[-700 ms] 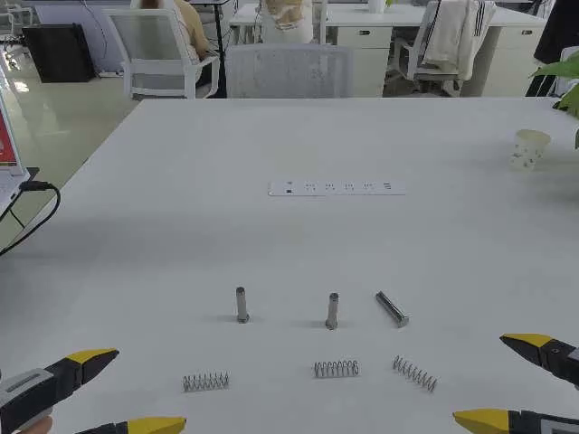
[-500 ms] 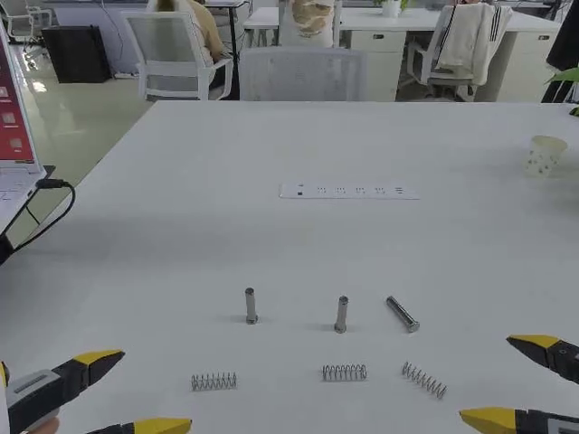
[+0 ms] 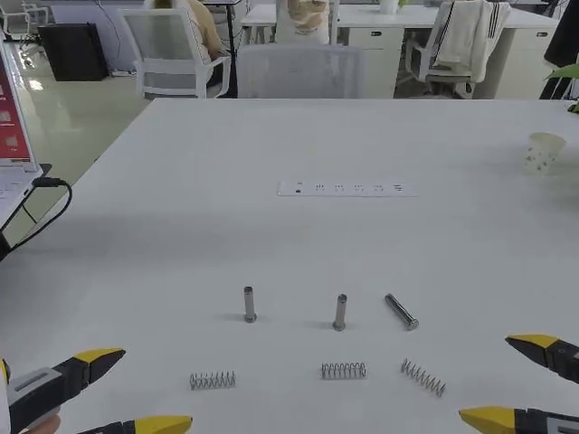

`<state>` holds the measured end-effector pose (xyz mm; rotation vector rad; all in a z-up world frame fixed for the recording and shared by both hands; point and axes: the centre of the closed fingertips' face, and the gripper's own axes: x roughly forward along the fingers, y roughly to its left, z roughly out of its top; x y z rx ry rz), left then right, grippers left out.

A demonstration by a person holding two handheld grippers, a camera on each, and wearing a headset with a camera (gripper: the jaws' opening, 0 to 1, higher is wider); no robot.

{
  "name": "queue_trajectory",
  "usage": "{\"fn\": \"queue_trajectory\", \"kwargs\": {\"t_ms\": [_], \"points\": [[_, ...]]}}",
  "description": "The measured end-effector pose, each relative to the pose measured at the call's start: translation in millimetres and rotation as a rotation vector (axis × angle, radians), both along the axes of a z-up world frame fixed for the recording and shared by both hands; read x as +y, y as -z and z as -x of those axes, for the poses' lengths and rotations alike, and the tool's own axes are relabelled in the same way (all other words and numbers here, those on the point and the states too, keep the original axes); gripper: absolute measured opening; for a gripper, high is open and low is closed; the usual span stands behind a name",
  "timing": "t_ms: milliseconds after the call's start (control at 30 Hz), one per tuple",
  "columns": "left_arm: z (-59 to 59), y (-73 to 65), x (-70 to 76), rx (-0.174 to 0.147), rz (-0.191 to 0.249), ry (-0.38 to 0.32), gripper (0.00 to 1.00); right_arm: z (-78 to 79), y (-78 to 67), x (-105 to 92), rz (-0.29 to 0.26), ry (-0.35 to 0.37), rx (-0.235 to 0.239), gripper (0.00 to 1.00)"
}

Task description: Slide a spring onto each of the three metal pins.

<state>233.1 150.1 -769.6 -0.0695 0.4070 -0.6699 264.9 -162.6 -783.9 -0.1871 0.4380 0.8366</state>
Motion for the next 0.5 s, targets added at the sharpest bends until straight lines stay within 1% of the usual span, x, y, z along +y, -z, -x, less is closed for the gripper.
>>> {"fn": "queue_trajectory", "kwargs": {"t_ms": [333,500], "points": [[0.0,3.1,-2.0,0.006,0.001,0.006,0.74,2.0,3.4,-0.6,0.001,0.001,0.01,0.7],[0.9,4.7,-2.2,0.009,0.0,0.007,0.74,4.0,7.4,-0.2,0.003,-0.002,0.019,0.7]]}}
